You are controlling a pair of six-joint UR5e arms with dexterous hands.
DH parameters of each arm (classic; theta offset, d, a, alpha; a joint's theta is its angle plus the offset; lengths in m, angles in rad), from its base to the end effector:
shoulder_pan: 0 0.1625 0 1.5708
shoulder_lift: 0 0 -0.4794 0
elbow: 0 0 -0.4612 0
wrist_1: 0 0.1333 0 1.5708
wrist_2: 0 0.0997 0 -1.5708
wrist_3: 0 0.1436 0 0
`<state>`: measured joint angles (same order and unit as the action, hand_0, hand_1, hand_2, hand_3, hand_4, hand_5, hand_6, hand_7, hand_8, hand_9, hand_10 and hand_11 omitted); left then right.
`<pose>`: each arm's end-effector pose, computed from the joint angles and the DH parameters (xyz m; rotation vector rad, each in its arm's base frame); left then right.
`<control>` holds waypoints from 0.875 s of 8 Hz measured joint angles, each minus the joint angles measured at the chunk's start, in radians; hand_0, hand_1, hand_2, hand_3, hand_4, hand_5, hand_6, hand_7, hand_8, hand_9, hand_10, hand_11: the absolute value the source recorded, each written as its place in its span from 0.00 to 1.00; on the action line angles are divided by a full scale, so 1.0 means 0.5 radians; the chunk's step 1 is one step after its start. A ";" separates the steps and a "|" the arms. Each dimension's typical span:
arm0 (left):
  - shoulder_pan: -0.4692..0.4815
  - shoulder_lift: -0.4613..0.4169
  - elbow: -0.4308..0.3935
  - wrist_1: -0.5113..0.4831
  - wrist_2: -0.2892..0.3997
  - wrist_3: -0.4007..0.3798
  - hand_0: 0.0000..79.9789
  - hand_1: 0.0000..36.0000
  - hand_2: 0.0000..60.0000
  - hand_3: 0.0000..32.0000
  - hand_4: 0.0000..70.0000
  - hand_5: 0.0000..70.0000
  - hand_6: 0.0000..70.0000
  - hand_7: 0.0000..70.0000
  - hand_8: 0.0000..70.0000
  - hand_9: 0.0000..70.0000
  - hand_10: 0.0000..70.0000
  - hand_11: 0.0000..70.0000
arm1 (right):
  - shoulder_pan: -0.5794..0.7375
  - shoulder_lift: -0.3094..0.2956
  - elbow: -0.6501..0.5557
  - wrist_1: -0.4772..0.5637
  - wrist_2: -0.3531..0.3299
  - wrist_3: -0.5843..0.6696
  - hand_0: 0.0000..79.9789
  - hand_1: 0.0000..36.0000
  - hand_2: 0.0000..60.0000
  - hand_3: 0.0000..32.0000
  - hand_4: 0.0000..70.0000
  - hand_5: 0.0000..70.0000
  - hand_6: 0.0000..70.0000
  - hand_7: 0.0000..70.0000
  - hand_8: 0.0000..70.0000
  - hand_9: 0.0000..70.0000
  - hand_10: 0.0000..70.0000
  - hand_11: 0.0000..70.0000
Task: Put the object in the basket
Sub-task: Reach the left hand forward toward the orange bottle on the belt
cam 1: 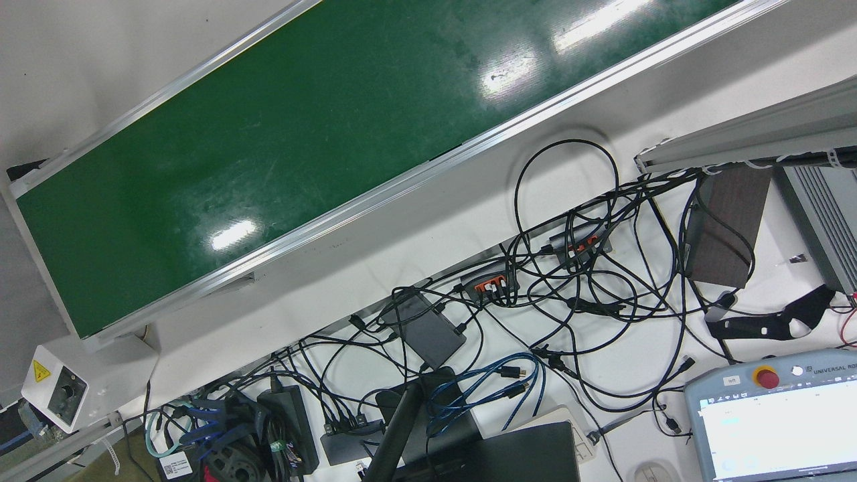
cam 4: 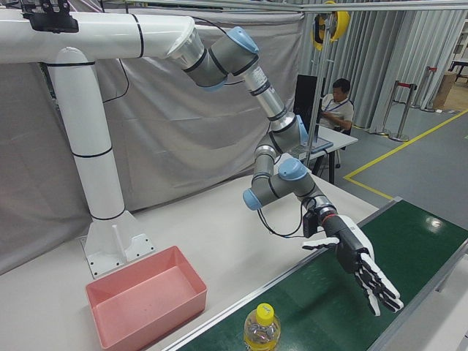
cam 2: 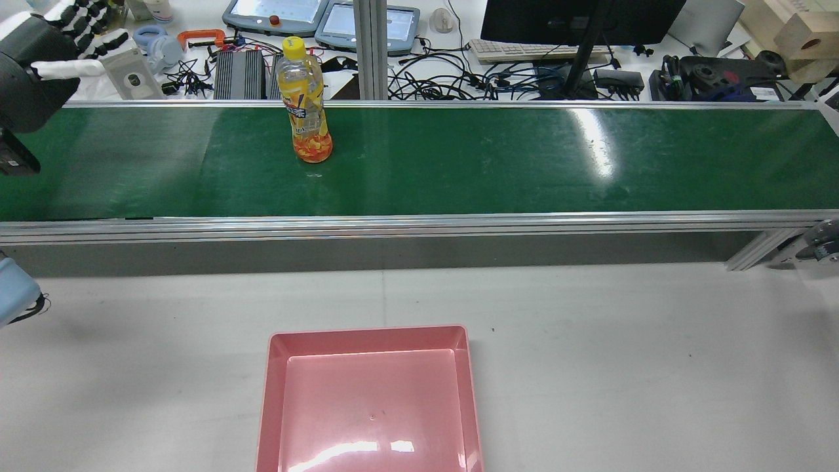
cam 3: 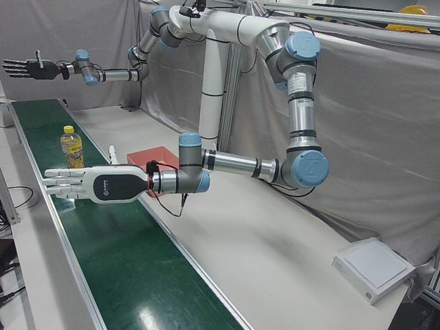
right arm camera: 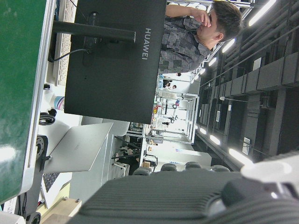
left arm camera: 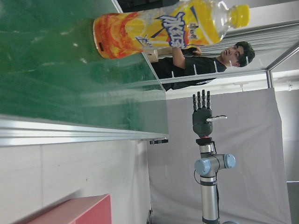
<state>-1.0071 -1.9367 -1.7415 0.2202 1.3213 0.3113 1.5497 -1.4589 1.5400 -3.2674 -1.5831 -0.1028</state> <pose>0.2480 -0.7082 0.4258 -0.0821 2.3091 -1.6330 0.1177 -0.6548 0.7076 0.0725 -2.1048 2.1973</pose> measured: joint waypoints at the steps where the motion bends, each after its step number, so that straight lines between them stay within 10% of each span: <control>1: 0.036 -0.001 0.000 0.039 0.000 0.004 0.57 0.33 0.10 0.00 0.00 0.04 0.00 0.00 0.00 0.00 0.09 0.15 | 0.000 0.000 0.000 0.000 0.000 0.000 0.00 0.00 0.00 0.00 0.00 0.00 0.00 0.00 0.00 0.00 0.00 0.00; 7: 0.057 -0.309 0.264 -0.202 -0.023 0.121 0.54 0.28 0.09 0.00 0.00 0.04 0.00 0.00 0.00 0.00 0.08 0.14 | -0.001 0.000 -0.001 0.000 0.000 0.000 0.00 0.00 0.00 0.00 0.00 0.00 0.00 0.00 0.00 0.00 0.00 0.00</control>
<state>-0.9786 -2.0911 -1.6093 0.1191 1.3097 0.3717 1.5493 -1.4588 1.5396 -3.2674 -1.5831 -0.1028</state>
